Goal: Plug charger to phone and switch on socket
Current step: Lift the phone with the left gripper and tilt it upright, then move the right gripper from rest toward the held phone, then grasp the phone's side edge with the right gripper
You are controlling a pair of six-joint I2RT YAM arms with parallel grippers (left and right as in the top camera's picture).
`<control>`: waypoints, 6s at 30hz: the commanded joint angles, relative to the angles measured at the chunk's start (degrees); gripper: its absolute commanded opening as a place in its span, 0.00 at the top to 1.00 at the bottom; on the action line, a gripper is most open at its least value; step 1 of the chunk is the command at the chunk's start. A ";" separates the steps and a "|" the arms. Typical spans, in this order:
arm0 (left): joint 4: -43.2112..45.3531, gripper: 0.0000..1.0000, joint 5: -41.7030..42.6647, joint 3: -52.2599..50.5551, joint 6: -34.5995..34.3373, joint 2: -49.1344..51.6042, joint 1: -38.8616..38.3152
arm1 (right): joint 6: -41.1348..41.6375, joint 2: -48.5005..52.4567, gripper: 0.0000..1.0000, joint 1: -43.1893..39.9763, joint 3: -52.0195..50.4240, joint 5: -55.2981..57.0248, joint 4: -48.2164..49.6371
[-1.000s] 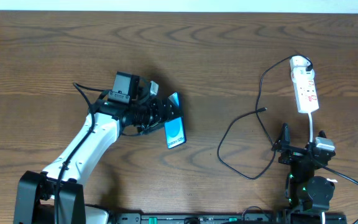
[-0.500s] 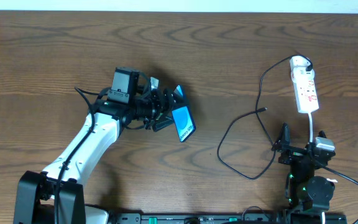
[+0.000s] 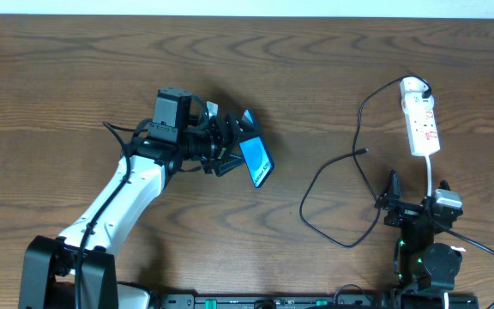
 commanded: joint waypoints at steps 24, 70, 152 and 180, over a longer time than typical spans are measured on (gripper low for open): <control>2.99 0.32 2.01 -0.04 -6.29 -0.96 2.40 | 3.52 -0.37 0.01 0.13 -0.07 -8.63 -0.33; 2.97 0.32 2.05 -0.04 -11.26 -0.96 2.38 | 26.80 28.04 0.01 0.24 6.03 -27.26 7.08; 2.97 0.32 2.45 -0.04 -12.07 -0.96 2.38 | 21.94 62.07 0.01 26.49 31.74 -18.36 -5.64; 2.97 0.32 -0.26 -0.04 -14.16 -0.96 2.40 | 25.66 54.23 0.01 37.24 31.80 -23.10 -3.41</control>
